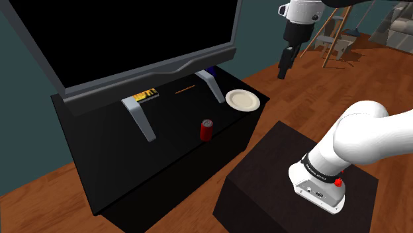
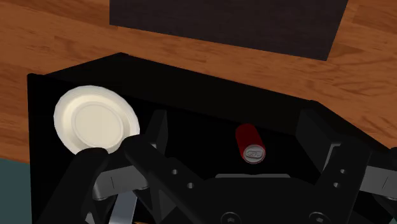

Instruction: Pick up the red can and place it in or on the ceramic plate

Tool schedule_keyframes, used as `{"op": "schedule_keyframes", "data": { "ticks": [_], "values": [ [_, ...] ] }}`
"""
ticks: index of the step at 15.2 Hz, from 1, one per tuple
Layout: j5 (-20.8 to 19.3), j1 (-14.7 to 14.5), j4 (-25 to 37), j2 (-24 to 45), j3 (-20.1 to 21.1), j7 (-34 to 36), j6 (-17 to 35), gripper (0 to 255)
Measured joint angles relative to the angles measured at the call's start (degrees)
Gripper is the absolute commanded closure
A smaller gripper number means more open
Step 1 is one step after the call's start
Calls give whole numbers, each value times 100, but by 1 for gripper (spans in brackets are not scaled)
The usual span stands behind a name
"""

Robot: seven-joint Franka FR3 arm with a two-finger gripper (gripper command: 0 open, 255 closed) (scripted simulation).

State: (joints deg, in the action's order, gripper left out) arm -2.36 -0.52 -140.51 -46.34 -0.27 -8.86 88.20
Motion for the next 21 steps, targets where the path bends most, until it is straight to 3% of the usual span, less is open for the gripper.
{"op": "schedule_keyframes", "data": {
  "ticks": [4,10,21],
  "values": [
    [77,-38,-248,143,74,107,422,0],
    [266,-141,-784,848,286,385,1773,0],
    [439,-294,-868,2982,719,935,4233,0]
  ]
}}
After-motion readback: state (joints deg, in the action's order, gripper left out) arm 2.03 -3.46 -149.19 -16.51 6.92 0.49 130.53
